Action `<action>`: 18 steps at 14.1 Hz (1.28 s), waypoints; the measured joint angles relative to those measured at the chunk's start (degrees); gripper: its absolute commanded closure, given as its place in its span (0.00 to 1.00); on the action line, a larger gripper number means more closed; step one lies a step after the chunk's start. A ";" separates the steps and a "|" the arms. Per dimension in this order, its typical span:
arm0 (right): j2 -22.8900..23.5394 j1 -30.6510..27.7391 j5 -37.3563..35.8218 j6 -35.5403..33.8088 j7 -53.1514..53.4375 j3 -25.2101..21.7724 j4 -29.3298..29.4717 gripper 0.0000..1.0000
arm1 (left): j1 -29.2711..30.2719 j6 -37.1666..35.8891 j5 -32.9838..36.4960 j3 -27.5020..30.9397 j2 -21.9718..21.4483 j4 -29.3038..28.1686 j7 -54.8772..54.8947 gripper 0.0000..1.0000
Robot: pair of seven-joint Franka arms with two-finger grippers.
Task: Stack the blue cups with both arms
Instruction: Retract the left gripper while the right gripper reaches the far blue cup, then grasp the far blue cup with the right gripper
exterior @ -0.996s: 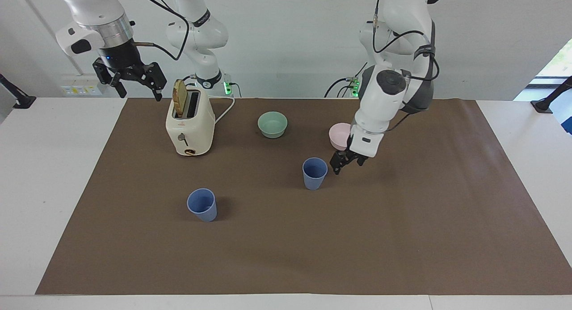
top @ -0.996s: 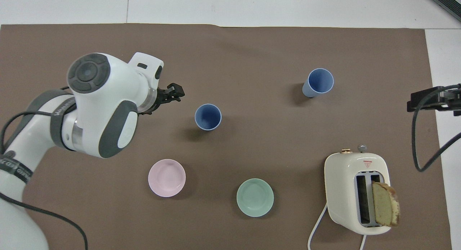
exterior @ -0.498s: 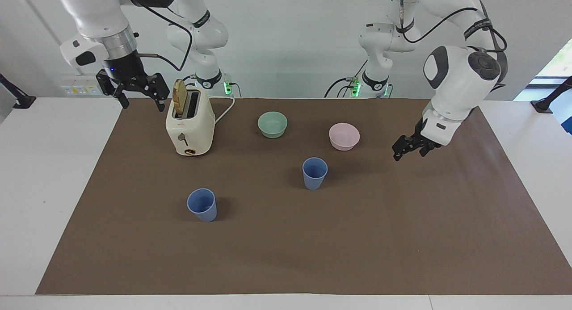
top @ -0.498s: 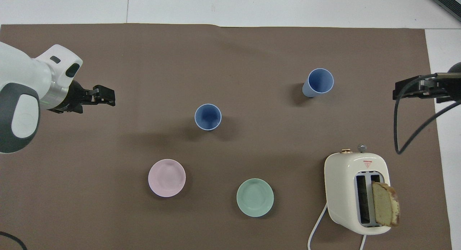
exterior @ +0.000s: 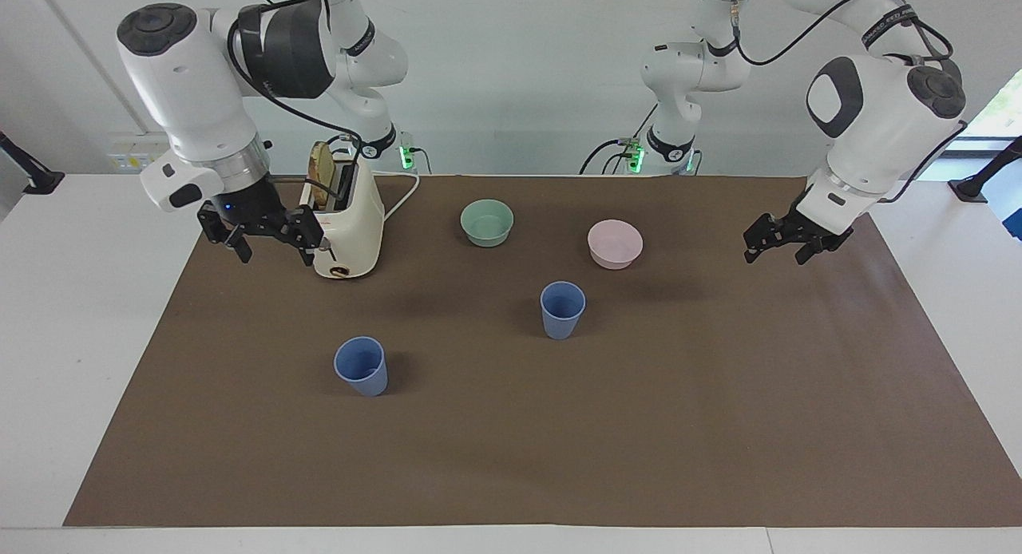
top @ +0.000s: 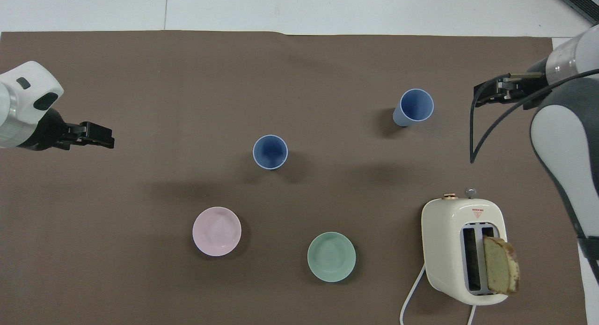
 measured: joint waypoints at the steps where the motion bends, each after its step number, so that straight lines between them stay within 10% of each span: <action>1: 1.42 0.17 0.00 0.98 0.00 0.00 -0.01 0.00 | 0.00 -2.08 0.72 -0.07 -0.33 1.61 0.00 0.00; 18: 13.85 2.75 -0.01 15.48 -0.04 -0.11 -2.76 0.00 | 0.00 -20.81 2.72 -0.03 -6.26 13.99 0.02 0.00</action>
